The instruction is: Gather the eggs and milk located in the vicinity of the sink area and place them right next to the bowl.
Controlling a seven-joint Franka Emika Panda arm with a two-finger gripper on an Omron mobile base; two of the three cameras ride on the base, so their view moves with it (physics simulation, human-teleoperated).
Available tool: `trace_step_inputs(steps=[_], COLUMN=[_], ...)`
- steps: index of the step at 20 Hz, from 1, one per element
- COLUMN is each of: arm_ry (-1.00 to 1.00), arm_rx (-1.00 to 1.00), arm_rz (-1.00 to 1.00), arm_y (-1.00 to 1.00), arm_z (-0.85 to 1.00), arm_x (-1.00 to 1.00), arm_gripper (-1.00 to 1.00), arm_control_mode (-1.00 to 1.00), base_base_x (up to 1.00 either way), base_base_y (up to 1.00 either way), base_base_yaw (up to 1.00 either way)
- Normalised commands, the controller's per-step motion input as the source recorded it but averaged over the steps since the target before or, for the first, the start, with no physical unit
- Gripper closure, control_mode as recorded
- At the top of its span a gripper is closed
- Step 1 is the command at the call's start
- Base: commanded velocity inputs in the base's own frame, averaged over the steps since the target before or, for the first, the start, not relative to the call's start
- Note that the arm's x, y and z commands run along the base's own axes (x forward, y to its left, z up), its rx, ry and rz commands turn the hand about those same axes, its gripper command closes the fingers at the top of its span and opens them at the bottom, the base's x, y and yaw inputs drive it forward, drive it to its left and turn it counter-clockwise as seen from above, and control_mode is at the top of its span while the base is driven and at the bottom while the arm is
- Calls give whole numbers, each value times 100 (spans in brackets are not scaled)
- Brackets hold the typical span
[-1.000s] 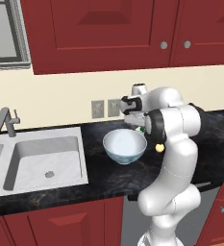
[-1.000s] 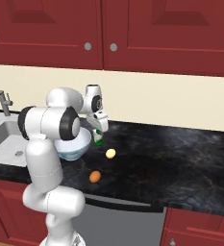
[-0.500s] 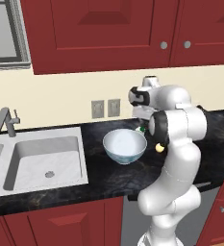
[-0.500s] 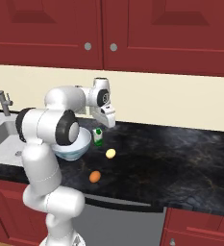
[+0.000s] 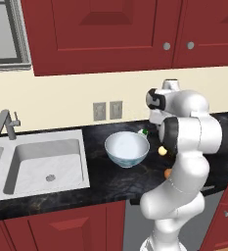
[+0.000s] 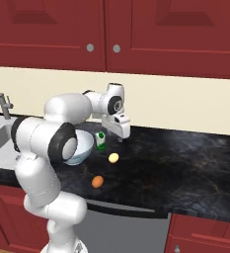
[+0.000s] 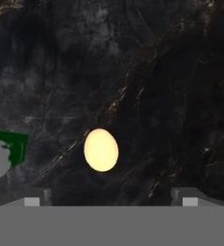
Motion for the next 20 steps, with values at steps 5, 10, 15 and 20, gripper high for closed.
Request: trace_step_inputs(steps=[5,10,15,20], arm_ry=[-1,-5,4,4], arm_rx=[0,11,10,0], arm_rz=[16,9,0,0], arm_y=[0,-1,0,0], arm_z=[0,3,-2,0], arm_x=[-92,-9,20,33], arm_gripper=[-100,-100,-100,-100], arm_control_mode=[-100,-100,-100,-100], base_base_x=[0,0,0,0], base_base_y=[0,0,0,0], base_base_yaw=[0,0,0,0])
